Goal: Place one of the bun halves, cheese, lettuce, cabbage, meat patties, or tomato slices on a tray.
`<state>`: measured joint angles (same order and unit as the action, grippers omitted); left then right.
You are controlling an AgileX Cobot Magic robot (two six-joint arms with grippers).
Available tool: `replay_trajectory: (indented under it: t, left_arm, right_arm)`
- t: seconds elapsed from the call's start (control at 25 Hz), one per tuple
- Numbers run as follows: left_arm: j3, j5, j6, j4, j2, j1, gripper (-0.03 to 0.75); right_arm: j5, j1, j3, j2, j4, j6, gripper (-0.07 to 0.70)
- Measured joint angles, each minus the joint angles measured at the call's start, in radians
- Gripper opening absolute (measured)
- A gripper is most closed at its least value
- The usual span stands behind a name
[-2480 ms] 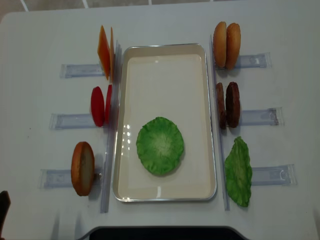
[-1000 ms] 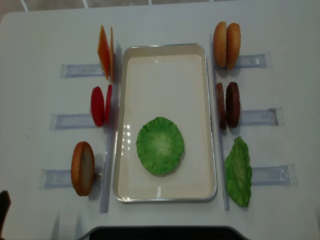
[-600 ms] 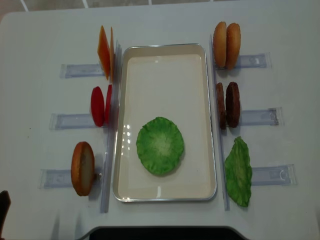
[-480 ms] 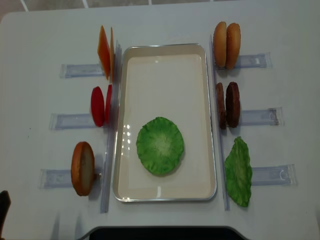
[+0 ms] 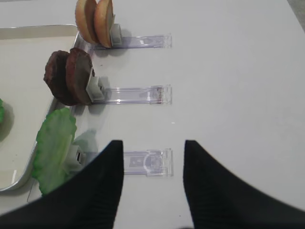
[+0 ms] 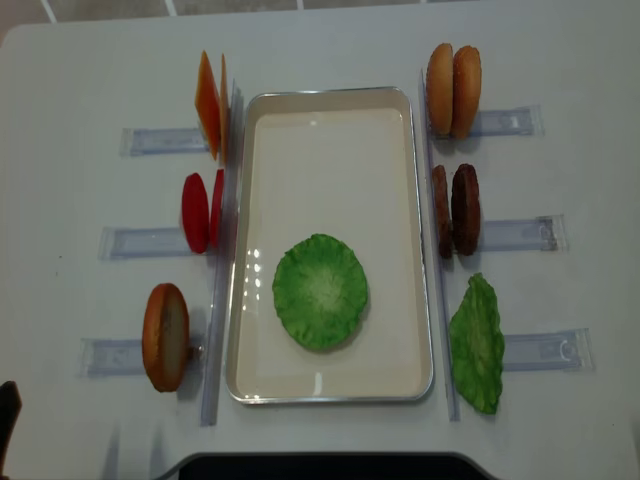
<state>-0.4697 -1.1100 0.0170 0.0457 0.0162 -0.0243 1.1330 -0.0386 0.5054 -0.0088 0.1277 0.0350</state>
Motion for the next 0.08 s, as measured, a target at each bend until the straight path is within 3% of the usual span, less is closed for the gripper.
replay_trajectory:
  t: [0.08]
  left_arm:
    - [0.000,0.000,0.000,0.000,0.000,0.000,0.454]
  right_arm:
    - [0.000,0.000,0.000,0.000,0.000,0.000,0.290]
